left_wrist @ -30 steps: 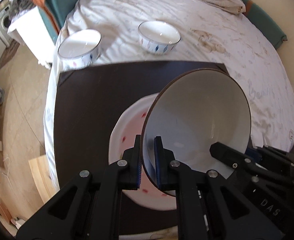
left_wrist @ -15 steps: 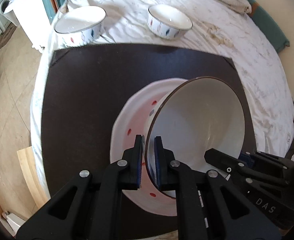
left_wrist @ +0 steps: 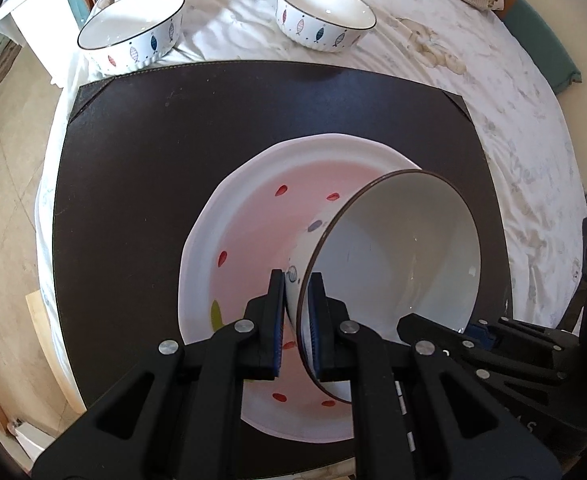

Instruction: Organize plates and bowls

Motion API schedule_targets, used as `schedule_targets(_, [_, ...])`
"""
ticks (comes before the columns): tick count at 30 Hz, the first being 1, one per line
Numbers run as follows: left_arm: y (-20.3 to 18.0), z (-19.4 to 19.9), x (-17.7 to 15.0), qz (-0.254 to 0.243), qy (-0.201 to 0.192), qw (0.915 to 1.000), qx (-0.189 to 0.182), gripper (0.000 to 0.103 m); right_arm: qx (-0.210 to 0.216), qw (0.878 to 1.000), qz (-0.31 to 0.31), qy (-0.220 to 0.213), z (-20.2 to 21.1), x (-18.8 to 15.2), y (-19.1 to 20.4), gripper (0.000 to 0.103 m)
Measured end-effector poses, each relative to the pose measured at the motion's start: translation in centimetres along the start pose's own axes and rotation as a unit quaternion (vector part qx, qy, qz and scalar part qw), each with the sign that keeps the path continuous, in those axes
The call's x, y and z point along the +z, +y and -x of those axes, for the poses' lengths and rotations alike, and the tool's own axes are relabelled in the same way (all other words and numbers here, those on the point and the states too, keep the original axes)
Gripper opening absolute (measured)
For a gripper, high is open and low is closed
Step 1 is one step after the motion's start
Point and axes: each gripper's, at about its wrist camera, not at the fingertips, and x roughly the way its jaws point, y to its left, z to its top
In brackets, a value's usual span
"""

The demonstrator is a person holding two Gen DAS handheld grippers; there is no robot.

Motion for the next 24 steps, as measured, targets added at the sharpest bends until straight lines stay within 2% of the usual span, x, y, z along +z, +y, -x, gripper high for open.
schedule_targets(7, [0.6, -0.2, -1.0, 0.001, 0.008, 1.0000, 0.005, 0.008, 0.012, 1.000, 0.002, 0.002, 0.0, 0.2, 0.1, 0.021])
schedule_targets(15, [0.9, -0.1, -0.7, 0.004, -0.004, 0.9999, 0.010, 0.009, 0.017, 1.000, 0.001, 0.004, -0.2, 0.4, 0.2, 0.024])
schedule_targets(19, [0.6, 0.2, -0.6, -0.009, -0.013, 0.9997, 0.016, 0.011, 0.023, 1.000, -0.002, -0.002, 0.0, 0.3, -0.1, 0.026])
schedule_targets(22, [0.4, 1.1, -0.3, -0.023, -0.032, 0.9991, 0.019, 0.016, 0.022, 1.000, 0.008, -0.017, 0.6, 0.1, -0.1, 0.034])
schedule_targets(24, [0.4, 2.0, 0.1, -0.023, -0.046, 0.9985, 0.015, 0.036, 0.025, 0.999, 0.017, -0.033, 1.3, -0.1, -0.1, 0.053])
